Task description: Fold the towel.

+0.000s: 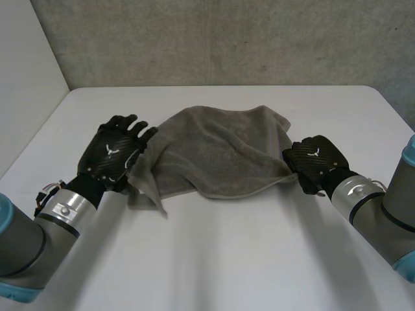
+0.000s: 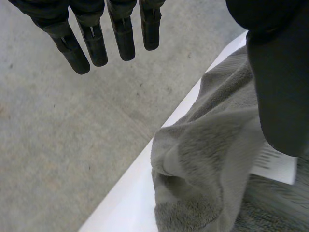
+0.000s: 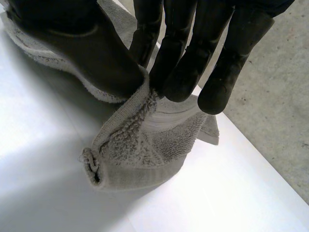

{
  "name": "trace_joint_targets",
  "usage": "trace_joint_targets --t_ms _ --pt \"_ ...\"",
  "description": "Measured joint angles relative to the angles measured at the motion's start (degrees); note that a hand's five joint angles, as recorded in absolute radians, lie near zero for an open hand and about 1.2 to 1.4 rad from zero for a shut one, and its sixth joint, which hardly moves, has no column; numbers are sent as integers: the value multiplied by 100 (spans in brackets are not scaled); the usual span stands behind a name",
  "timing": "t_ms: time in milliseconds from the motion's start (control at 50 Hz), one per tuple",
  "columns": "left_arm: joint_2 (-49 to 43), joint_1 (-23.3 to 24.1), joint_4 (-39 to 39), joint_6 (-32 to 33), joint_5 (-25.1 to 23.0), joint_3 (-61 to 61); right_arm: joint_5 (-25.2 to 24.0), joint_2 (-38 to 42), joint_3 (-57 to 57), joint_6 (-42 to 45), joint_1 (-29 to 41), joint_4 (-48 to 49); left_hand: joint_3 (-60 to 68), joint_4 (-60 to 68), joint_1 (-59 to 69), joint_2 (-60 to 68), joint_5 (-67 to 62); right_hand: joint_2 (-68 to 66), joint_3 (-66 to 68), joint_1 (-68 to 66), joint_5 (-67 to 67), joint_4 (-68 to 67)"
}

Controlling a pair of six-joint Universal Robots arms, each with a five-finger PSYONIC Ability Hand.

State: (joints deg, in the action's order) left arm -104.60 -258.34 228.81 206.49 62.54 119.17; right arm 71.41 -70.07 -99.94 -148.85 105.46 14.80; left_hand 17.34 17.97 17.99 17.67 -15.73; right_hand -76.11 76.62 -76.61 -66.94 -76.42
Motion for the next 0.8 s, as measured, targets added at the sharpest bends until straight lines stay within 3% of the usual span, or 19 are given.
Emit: trace_joint_targets --t_ms 340,580,800 --pt "-545 372 331 1991 -339 305 14 5 -54 9 7 -3 16 5 11 21 -171 0 0 0 0 0" --pt "-867 823 295 2124 -444 4 18 39 -87 30 12 -3 798 733 741 760 -989 0 0 0 0 0" --pt "-1357 894 145 2400 -394 -395 22 71 -112 49 0 -3 1295 1224 1227 1207 -1478 0 0 0 0 0"
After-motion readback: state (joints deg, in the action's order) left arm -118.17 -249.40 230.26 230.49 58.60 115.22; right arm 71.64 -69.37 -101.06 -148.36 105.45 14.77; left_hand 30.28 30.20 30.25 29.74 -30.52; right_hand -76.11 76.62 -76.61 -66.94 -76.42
